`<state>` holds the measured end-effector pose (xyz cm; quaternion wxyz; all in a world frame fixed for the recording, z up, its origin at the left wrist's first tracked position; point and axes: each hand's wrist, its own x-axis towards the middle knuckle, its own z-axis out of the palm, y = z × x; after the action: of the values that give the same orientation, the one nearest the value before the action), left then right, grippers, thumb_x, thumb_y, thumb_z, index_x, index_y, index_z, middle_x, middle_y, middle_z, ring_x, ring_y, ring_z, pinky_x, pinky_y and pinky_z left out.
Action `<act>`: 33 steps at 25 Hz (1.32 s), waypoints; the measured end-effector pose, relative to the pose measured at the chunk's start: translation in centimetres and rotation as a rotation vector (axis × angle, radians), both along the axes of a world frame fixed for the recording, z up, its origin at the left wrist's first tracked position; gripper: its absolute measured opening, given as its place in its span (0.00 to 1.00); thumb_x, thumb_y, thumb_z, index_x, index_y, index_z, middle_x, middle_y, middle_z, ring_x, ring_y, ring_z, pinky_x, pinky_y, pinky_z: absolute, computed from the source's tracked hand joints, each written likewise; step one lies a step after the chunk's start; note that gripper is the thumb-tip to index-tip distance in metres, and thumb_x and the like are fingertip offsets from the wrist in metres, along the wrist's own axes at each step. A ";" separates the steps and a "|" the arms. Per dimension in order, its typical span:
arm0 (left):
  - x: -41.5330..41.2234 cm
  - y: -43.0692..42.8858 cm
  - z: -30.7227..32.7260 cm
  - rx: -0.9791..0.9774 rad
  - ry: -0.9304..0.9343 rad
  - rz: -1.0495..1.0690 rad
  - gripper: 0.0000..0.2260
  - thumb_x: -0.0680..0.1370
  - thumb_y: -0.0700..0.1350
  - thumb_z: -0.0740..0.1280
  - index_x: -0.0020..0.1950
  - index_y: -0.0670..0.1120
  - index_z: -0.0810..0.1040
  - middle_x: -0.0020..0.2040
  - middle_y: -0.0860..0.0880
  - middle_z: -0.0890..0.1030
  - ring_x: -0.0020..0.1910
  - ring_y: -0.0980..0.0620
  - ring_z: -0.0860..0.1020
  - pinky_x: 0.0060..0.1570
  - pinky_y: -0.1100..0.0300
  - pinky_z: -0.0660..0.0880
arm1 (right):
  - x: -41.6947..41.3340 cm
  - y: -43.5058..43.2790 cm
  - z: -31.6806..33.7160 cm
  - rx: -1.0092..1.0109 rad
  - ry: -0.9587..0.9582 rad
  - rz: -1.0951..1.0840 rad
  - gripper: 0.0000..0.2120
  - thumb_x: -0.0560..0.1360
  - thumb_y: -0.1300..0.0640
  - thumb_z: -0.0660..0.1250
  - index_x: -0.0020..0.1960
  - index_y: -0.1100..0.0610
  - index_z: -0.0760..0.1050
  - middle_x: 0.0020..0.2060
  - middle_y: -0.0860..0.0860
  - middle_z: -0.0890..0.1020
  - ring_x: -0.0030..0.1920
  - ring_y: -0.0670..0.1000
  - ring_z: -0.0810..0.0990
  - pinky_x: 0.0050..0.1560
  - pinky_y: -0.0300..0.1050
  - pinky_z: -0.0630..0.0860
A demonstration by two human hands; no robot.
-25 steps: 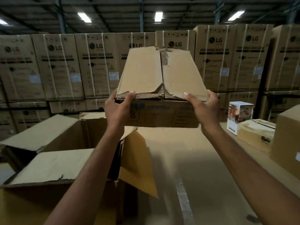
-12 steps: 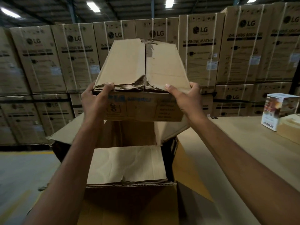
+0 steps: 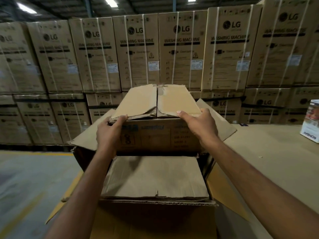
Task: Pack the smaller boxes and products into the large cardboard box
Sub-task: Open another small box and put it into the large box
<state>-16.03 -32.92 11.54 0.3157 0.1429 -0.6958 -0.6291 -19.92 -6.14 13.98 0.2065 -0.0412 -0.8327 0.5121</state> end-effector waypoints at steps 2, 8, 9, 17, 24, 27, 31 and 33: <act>-0.7 -0.9 -1.0 -0.002 -0.039 -0.008 0.30 0.64 0.70 0.74 0.58 0.52 0.83 0.49 0.50 0.86 0.50 0.47 0.84 0.52 0.41 0.82 | -0.2 -0.7 0.1 0.038 -0.024 -0.017 0.37 0.68 0.31 0.73 0.67 0.52 0.69 0.54 0.48 0.79 0.52 0.52 0.79 0.49 0.52 0.79; -1.1 -3.6 0.1 -0.172 -0.102 -0.041 0.27 0.65 0.70 0.70 0.52 0.50 0.84 0.45 0.50 0.86 0.47 0.47 0.84 0.51 0.43 0.82 | 0.1 -2.8 1.6 0.105 -0.089 -0.100 0.35 0.69 0.32 0.73 0.66 0.54 0.71 0.54 0.51 0.80 0.53 0.54 0.79 0.45 0.49 0.75; -1.1 -3.9 0.3 -0.210 -0.108 -0.037 0.28 0.66 0.70 0.69 0.52 0.49 0.84 0.45 0.49 0.85 0.47 0.46 0.84 0.51 0.44 0.82 | 0.0 -3.0 1.5 0.119 -0.103 -0.113 0.35 0.68 0.31 0.72 0.64 0.53 0.72 0.53 0.51 0.80 0.52 0.54 0.79 0.47 0.50 0.76; -0.6 -4.5 2.3 -0.389 -0.138 -0.016 0.25 0.72 0.67 0.68 0.52 0.46 0.82 0.43 0.47 0.83 0.45 0.46 0.81 0.49 0.47 0.81 | -0.3 -3.1 3.3 -0.035 -0.191 -0.037 0.26 0.62 0.37 0.77 0.48 0.53 0.73 0.51 0.52 0.81 0.51 0.56 0.81 0.56 0.59 0.80; -0.4 -5.5 3.8 -0.513 -0.139 0.013 0.26 0.73 0.69 0.67 0.47 0.45 0.81 0.41 0.46 0.83 0.42 0.45 0.82 0.46 0.45 0.81 | 0.3 -3.4 4.3 0.036 -0.138 -0.083 0.32 0.59 0.33 0.73 0.52 0.56 0.80 0.46 0.50 0.83 0.48 0.54 0.82 0.55 0.59 0.80; -0.5 -6.5 4.8 -0.569 -0.221 0.027 0.29 0.71 0.72 0.66 0.46 0.45 0.79 0.42 0.44 0.83 0.42 0.43 0.82 0.48 0.44 0.82 | 0.1 -4.1 3.9 0.050 -0.157 -0.054 0.33 0.60 0.33 0.73 0.55 0.55 0.79 0.47 0.50 0.82 0.49 0.55 0.82 0.54 0.59 0.80; 0.2 -5.6 4.5 -0.703 -0.223 0.070 0.28 0.74 0.70 0.66 0.47 0.44 0.80 0.41 0.45 0.82 0.39 0.45 0.81 0.36 0.56 0.76 | 0.6 -4.0 0.9 0.066 -0.241 -0.044 0.27 0.63 0.35 0.71 0.53 0.53 0.78 0.46 0.51 0.82 0.47 0.57 0.82 0.56 0.59 0.80; 0.5 -4.8 4.3 -0.691 -0.194 0.046 0.28 0.74 0.70 0.65 0.47 0.44 0.81 0.39 0.47 0.82 0.37 0.48 0.80 0.32 0.58 0.71 | 0.5 -2.9 2.1 0.109 -0.222 -0.090 0.27 0.63 0.33 0.71 0.51 0.52 0.75 0.44 0.50 0.80 0.48 0.57 0.81 0.57 0.60 0.79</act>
<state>-15.57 -37.72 15.85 0.2920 0.1021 -0.8907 -0.3331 -19.43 -9.03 16.08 0.1377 -0.1235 -0.8744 0.4485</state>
